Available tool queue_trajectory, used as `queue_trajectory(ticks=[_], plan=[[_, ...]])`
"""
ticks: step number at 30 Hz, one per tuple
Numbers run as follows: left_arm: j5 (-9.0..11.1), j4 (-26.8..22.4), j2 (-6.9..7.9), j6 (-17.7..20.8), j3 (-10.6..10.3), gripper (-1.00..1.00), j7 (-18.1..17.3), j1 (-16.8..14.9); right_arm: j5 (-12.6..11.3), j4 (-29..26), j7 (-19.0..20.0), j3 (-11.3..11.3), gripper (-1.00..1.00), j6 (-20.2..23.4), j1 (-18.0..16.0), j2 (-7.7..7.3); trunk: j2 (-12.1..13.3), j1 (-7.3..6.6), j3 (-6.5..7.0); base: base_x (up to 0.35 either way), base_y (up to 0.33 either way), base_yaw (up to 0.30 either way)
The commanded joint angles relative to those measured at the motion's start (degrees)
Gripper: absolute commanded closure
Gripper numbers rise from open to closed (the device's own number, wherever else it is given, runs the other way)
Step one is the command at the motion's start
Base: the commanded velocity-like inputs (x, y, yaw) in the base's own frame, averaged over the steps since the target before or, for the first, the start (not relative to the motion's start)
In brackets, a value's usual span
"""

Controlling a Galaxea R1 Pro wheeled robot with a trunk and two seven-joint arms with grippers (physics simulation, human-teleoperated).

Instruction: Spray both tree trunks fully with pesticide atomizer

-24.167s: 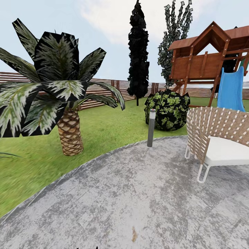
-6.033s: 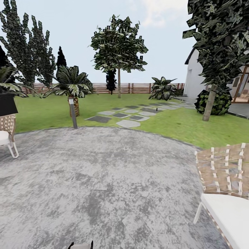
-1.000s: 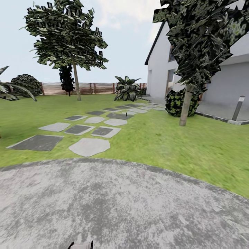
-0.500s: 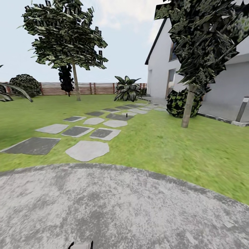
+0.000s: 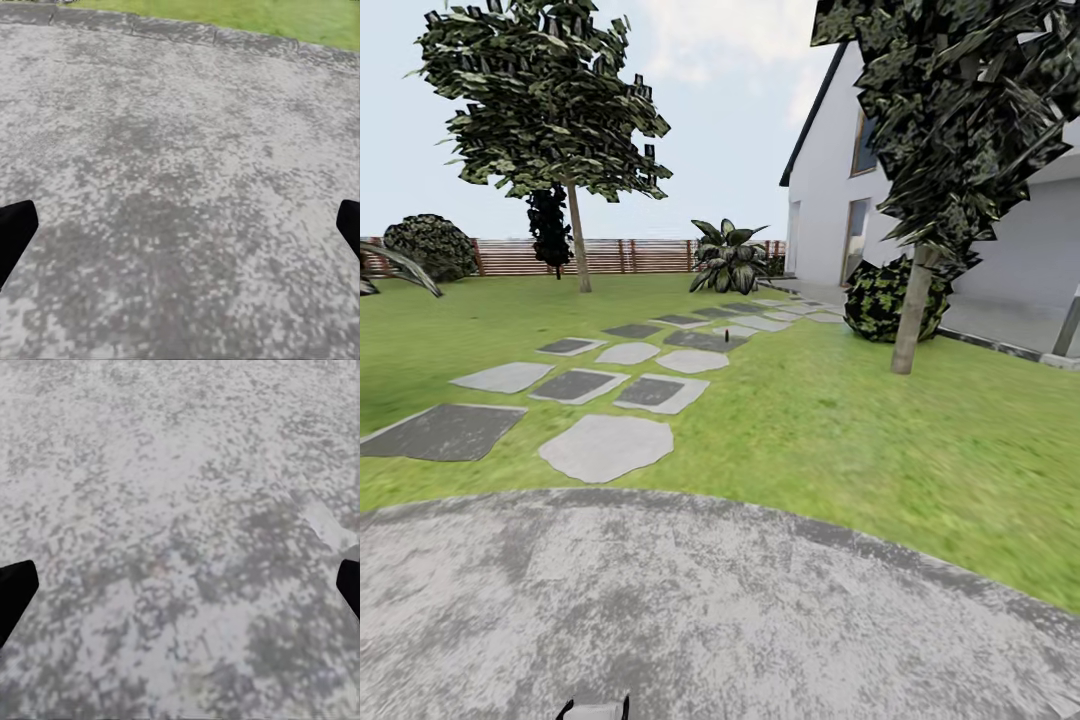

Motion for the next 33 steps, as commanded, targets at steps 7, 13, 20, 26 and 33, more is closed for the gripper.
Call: queue_trajectory(ticks=[7,13,20,26,33], plan=[[0.2,0.0,-0.01,-0.2,0.0,-1.00,0.0,0.0,-0.1,0.0,0.1,-0.1,-1.00,-0.2,0.0,0.01,0.0,0.02,-0.06,0.327,0.000,0.000],[0.2,0.0,-0.02,-0.2,0.0,-1.00,0.0,0.0,-0.1,0.0,0.1,-0.1,-1.00,-0.2,0.0,0.01,0.0,0.02,-0.06,0.327,0.000,0.000],[0.2,0.0,-0.02,-0.2,0.0,-1.00,0.0,0.0,-0.1,0.0,0.1,-0.1,-1.00,-0.2,0.0,0.01,0.0,0.02,-0.06,0.327,0.000,0.000],[0.2,0.0,-0.01,-0.2,0.0,-1.00,0.0,0.0,-0.1,0.0,0.1,-0.1,-1.00,-0.2,0.0,0.01,0.0,0.02,-0.06,0.327,0.000,0.000],[0.2,0.0,-0.01,-0.2,0.0,-1.00,0.0,0.0,-0.1,0.0,0.1,-0.1,-1.00,-0.2,0.0,0.01,0.0,0.02,-0.06,0.327,0.000,0.000]])
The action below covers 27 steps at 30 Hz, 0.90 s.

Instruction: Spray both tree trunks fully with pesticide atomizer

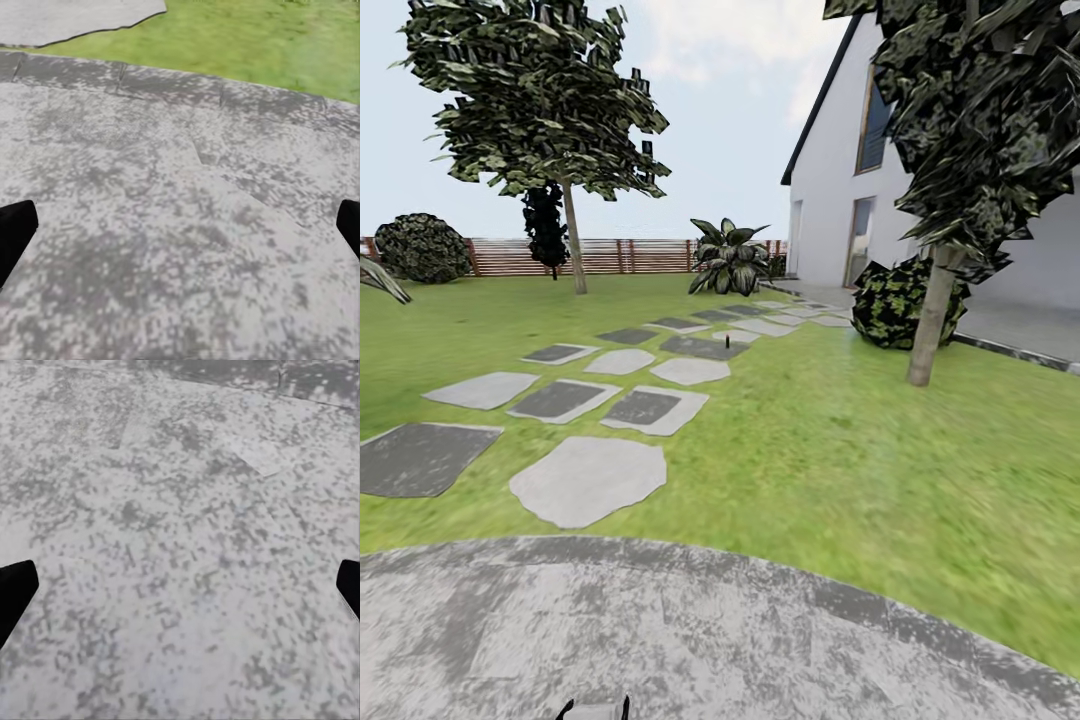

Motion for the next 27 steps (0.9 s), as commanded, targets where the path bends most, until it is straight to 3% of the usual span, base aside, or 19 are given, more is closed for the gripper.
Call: queue_trajectory(ticks=[1,27], plan=[[0.2,0.0,-0.01,-0.2,0.0,-1.00,0.0,0.0,-0.1,0.0,0.1,-0.1,-1.00,-0.2,0.0,0.01,0.0,0.02,-0.06,0.327,0.000,0.000],[0.2,0.0,-0.02,-0.2,0.0,-1.00,0.0,0.0,-0.1,0.0,0.1,-0.2,-1.00,-0.2,0.0,0.01,0.0,0.02,-0.06,0.327,0.000,0.000]])
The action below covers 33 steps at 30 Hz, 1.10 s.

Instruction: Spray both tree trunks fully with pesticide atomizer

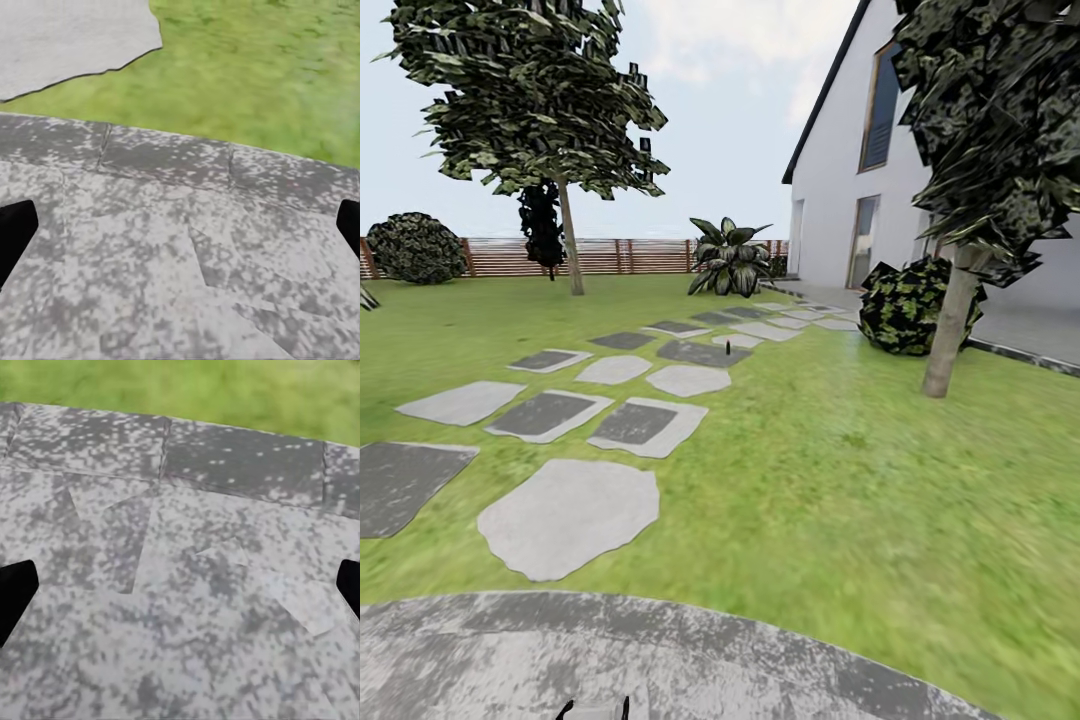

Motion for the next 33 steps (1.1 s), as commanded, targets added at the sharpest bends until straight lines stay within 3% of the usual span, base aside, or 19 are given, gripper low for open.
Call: queue_trajectory(ticks=[1,33], plan=[[0.2,0.0,-0.01,-0.2,0.0,-1.00,0.0,0.0,-0.1,0.0,0.1,-0.1,-1.00,-0.2,0.0,0.01,0.0,0.02,-0.06,0.327,0.000,0.000],[0.2,0.0,-0.01,-0.2,0.0,-1.00,0.0,0.0,0.0,0.1,0.0,-0.1,-1.00,-0.2,0.0,0.05,0.0,0.02,-0.06,0.327,0.000,0.000]])
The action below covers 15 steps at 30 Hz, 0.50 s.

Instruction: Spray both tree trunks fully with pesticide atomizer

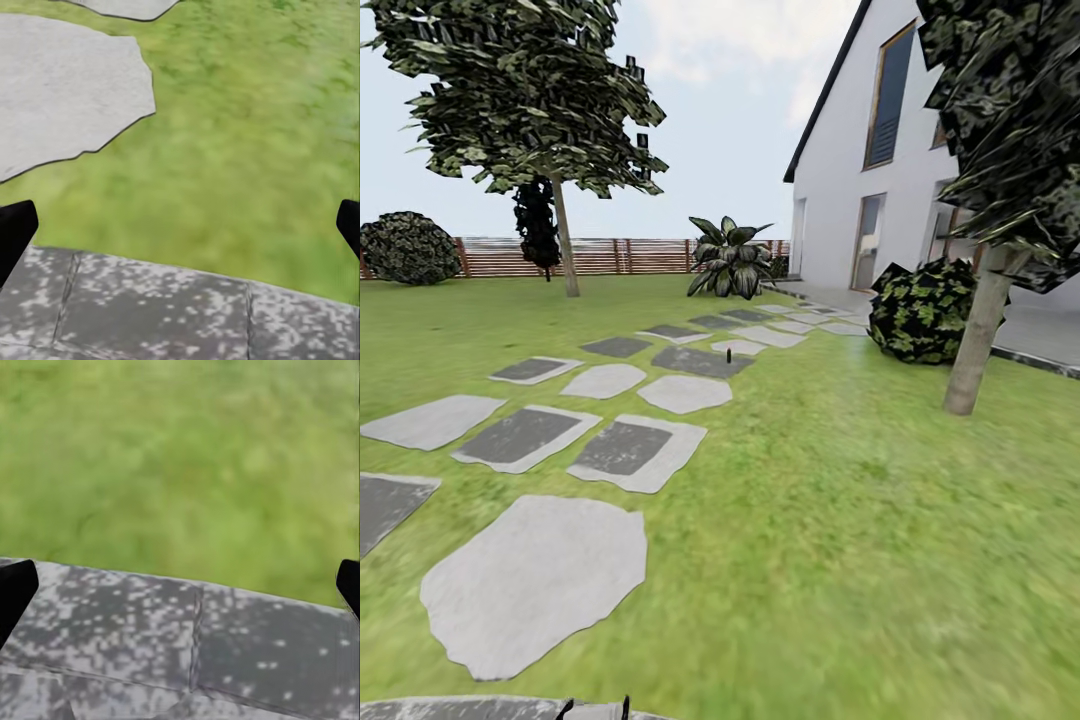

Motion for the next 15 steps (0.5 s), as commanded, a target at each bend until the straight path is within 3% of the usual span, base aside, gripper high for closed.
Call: queue_trajectory(ticks=[1,15], plan=[[0.2,0.0,-0.01,-0.2,0.0,-1.00,0.0,0.0,0.0,0.0,0.1,-0.1,-1.00,-0.2,0.0,0.00,0.0,0.02,-0.06,0.327,0.000,0.000],[0.2,0.0,-0.01,-0.2,0.0,-1.00,0.0,0.0,0.0,0.0,0.1,-0.1,-1.00,-0.2,0.0,0.02,0.0,0.02,-0.06,0.327,0.000,0.000]])
